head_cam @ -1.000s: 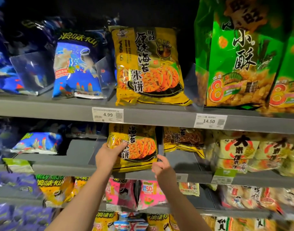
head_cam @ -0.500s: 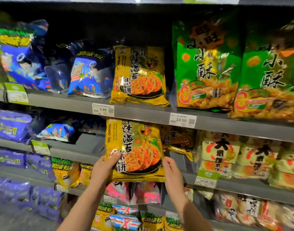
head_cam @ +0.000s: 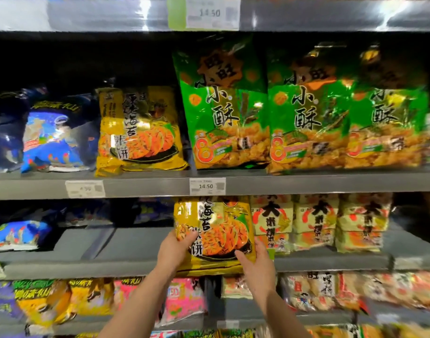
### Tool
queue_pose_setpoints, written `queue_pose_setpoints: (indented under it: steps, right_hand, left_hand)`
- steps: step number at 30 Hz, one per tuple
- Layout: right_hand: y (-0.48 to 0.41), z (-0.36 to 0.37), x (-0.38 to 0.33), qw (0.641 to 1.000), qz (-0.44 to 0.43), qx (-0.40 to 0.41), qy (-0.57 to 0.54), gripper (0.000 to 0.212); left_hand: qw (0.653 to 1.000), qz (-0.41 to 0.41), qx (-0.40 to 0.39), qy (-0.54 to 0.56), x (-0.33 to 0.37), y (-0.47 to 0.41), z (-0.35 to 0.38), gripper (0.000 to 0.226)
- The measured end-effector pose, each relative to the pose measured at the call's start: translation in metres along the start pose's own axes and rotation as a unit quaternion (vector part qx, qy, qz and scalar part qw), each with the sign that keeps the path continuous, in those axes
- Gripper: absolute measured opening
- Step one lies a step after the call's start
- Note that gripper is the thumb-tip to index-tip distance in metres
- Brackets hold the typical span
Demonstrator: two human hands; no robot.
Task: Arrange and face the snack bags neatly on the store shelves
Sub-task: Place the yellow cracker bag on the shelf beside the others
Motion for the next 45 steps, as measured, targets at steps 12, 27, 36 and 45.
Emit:
queue_pose_setpoints:
  steps: [12,27,36,45]
  right_hand:
    - [-0.032,0.055,-0.017,0.962,-0.012,0.206,0.178,0.079]
    - [-0.033,0.102,0.011,0.910,-0.153,0.157,0.352,0.027]
    - [-0.062,0.113,0.012,0.902,-0.007,0.000,0.433,0.060]
    - [-0.025,0.100,-0.016,0.943,-0.128,0.126,0.280,0.038]
  left_hand:
    - [0.989,0.110,0.072,-0.064,-0.007,-0.036,0.029,0.071]
    - [0.897,0.223,-0.141,-0.355,-0.043,-0.010,0.058,0.039]
    - [0.894,0.116,-0.258,-0.347,-0.064,-0.036,0.069,0.058]
    - [0.968,0.145,-0.060,-0.196,-0.028,-0.011,0.036,0.035]
Point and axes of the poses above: each hand's wrist, its own y-axis away from the middle knuckle, its own z-axis out of the palm, x = y × z, the point moved 4 cm from there along -y, towards the middle knuckle, and after that the axes turned 13 degrees about z, right-handed, at the moved point
